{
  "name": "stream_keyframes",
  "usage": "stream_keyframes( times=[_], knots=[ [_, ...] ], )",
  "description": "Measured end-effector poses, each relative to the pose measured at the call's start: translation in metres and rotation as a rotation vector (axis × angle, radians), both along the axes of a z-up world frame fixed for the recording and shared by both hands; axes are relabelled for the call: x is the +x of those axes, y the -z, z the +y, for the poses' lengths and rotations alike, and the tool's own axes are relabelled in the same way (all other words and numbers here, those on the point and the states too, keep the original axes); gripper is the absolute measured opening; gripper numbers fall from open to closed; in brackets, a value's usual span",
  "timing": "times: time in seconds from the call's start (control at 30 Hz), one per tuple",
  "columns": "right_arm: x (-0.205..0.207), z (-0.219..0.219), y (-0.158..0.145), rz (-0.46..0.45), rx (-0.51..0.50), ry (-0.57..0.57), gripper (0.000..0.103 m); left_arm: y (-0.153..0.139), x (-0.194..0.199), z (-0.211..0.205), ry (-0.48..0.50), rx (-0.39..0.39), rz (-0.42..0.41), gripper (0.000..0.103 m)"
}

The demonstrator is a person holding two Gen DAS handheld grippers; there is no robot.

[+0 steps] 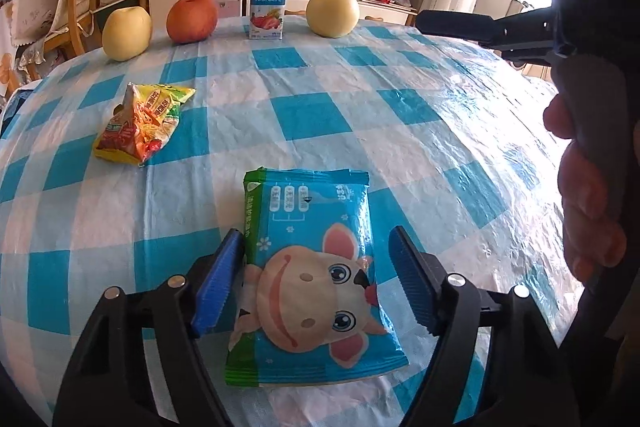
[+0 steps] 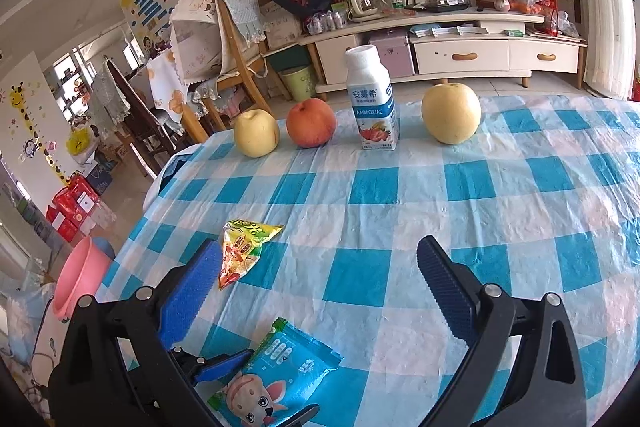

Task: Collect trash
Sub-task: 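Grasp the blue cartoon-cow wipes pack with the left tool, then hold the blue pack in the left tool while the right tool grasps the yellow chip bag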

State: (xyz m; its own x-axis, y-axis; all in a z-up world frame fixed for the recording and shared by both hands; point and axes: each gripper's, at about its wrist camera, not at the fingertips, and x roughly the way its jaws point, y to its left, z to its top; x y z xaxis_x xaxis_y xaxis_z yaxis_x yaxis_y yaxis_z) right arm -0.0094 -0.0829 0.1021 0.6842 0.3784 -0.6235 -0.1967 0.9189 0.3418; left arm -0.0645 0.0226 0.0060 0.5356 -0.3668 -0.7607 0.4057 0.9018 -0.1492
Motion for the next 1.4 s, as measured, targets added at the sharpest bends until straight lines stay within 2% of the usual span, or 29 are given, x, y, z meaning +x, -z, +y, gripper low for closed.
stream_keyframes(
  times=[0.27, 0.5, 0.8, 0.97, 1.03, 1.07, 1.13, 1.3, 1.4],
  knots=[
    [0.011, 0.018, 0.014, 0.035, -0.045, -0.042, 0.097, -0.001, 0.002, 0.008, -0.01, -0.02, -0.004, 0.053],
    [0.018, 0.039, 0.021, 0.044, -0.038, -0.11, 0.097, -0.005, 0.0, 0.022, -0.026, -0.044, 0.003, 0.049],
    [0.039, 0.081, 0.032, 0.05, -0.021, -0.234, 0.097, -0.018, 0.002, 0.079, -0.142, -0.065, -0.008, 0.048],
    [0.057, 0.092, 0.043, 0.071, 0.016, -0.242, 0.096, -0.024, 0.005, 0.109, -0.207, -0.059, -0.018, 0.048],
    [0.065, 0.093, 0.049, 0.09, 0.044, -0.242, 0.092, -0.026, 0.008, 0.121, -0.242, -0.059, -0.02, 0.048],
    [0.071, 0.094, 0.054, 0.117, 0.061, -0.239, 0.082, -0.028, 0.01, 0.129, -0.264, -0.058, -0.023, 0.048],
    [0.079, 0.095, 0.063, 0.16, 0.094, -0.234, 0.075, -0.029, 0.013, 0.139, -0.295, -0.066, -0.025, 0.048],
    [0.085, 0.097, 0.071, 0.19, 0.13, -0.21, 0.074, -0.033, 0.018, 0.158, -0.343, -0.077, -0.039, 0.048],
    [0.087, 0.092, 0.07, 0.181, 0.175, -0.181, 0.068, -0.032, 0.019, 0.164, -0.352, -0.093, -0.032, 0.048]
  ],
)
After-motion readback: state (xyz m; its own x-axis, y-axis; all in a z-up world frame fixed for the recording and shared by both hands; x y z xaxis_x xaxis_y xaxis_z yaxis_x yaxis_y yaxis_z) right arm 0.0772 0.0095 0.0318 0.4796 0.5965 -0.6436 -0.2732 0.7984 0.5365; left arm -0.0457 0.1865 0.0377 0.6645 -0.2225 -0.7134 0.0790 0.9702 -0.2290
